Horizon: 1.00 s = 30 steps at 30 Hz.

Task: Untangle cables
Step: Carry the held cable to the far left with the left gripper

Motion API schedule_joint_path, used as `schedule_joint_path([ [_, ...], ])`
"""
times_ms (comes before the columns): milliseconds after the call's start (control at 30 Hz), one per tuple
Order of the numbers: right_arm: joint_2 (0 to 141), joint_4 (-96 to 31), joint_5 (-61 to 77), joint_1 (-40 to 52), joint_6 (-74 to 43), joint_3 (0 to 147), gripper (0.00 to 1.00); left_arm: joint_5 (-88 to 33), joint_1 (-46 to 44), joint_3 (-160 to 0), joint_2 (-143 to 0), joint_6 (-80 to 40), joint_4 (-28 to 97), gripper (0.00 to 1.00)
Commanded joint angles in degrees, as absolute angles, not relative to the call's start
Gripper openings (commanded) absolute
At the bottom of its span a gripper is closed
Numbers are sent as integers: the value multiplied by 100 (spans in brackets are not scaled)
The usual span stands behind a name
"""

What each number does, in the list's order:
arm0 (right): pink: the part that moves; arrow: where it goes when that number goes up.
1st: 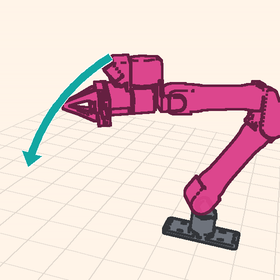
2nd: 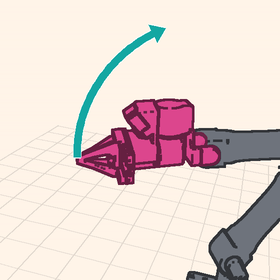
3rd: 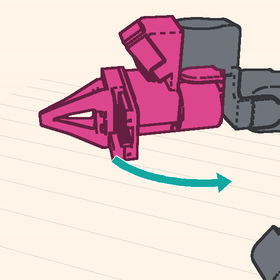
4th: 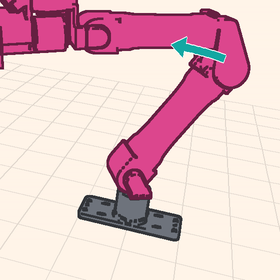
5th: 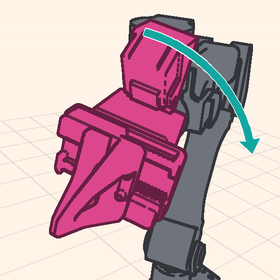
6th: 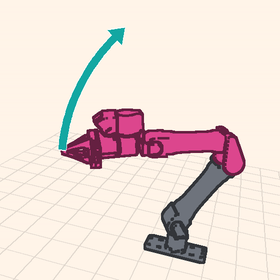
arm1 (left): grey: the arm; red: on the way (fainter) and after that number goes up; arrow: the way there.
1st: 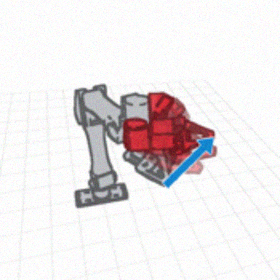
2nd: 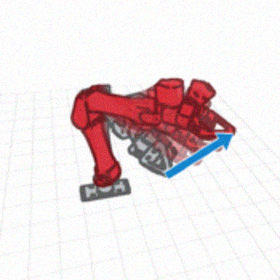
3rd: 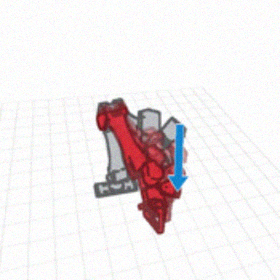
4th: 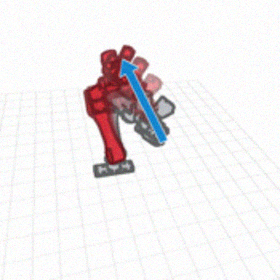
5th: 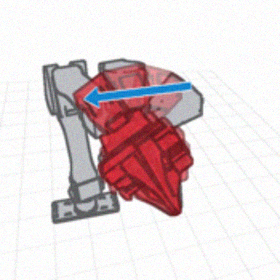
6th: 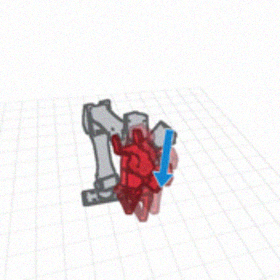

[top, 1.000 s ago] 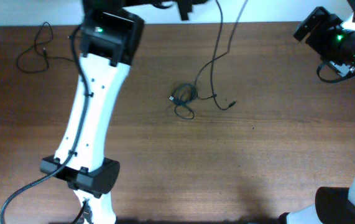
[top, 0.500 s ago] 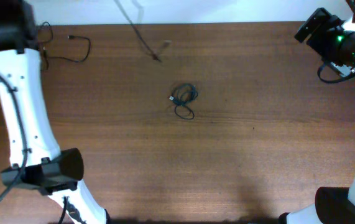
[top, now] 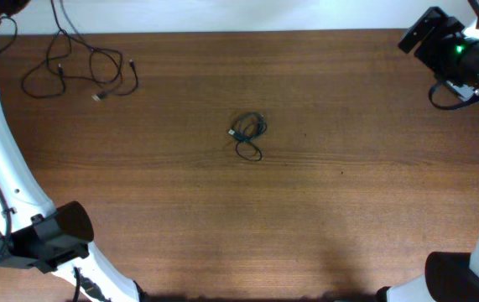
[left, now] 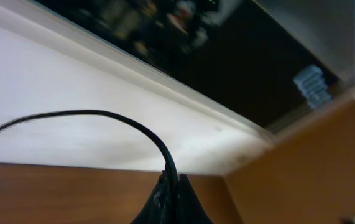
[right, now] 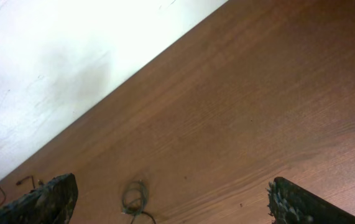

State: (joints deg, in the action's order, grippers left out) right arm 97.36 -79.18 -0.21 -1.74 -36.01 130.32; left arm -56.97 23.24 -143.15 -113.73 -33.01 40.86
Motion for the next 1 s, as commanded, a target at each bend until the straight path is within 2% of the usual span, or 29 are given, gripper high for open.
schedule_joint_path([
  [0, 9725, -7889, -95, -196, -3577, 13067, 98, -6427, 2379, -14361, -11257, -3157, 4211, 0],
  [100, 9725, -7891, -95, -196, -3577, 13067, 98, -5260, 2670, -14361, -11260, -3138, 4993, 0],
  [267, 9819, -7874, -95, -196, -3577, 13067, 98, -3221, 3052, -14350, -11319, -2261, 6475, 0],
  [367, 9968, -7891, -89, -196, -3577, 13067, 98, -1927, 3205, -14350, -11467, -2086, 6869, 5],
  [467, 10114, -7898, -64, -196, -3579, 13067, 98, -735, 3271, -14350, -11775, -1778, 6842, 3],
  [600, 10154, -7905, -49, -196, -3579, 13067, 98, -764, 3420, -14350, -12363, -1616, 6827, 0],
  [733, 10154, -7913, -49, -196, -3579, 13067, 98, -2473, 3675, -14350, -12639, -1739, 6571, 0],
  [867, 10154, -7913, -49, -196, -3579, 13067, 98, -1859, 3951, -14350, -12654, -1791, 6687, 0],
  [967, 10154, -7913, -49, -196, -3579, 13067, 98, -250, 4018, -14344, -12757, -1791, 7118, 3],
])
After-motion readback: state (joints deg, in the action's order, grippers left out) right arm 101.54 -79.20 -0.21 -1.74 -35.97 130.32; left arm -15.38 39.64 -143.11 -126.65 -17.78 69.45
